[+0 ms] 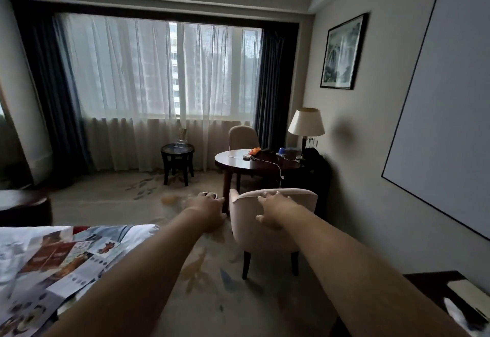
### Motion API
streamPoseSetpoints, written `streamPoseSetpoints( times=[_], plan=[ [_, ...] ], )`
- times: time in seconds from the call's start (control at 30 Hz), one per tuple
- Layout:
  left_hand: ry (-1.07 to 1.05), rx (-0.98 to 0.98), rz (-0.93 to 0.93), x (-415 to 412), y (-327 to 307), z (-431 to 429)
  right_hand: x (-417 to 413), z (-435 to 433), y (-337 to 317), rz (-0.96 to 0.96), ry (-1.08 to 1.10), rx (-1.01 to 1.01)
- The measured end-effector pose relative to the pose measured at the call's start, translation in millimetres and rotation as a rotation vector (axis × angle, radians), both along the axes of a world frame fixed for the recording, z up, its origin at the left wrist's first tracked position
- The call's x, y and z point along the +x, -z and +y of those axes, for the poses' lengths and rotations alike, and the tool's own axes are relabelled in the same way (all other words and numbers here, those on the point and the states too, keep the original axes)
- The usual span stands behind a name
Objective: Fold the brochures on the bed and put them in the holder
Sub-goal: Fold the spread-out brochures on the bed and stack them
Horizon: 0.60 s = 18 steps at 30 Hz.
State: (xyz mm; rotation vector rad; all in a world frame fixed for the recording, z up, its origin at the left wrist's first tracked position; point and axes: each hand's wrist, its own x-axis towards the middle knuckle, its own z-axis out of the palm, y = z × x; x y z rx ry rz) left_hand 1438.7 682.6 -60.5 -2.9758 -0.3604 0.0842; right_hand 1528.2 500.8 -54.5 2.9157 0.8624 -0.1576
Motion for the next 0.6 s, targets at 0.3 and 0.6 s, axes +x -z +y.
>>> streamPoseSetpoints(
  times=[0.3, 0.6],
  plan=[
    [-0.042, -0.021, -0.053, 193, 16, 146, 196, 157, 8, -0.019, -0.060, 0.038],
    [-0.257, 0.043, -0.086, 305, 58, 366, 368, 419, 37, -0.016, -0.403, 0.062]
  ],
)
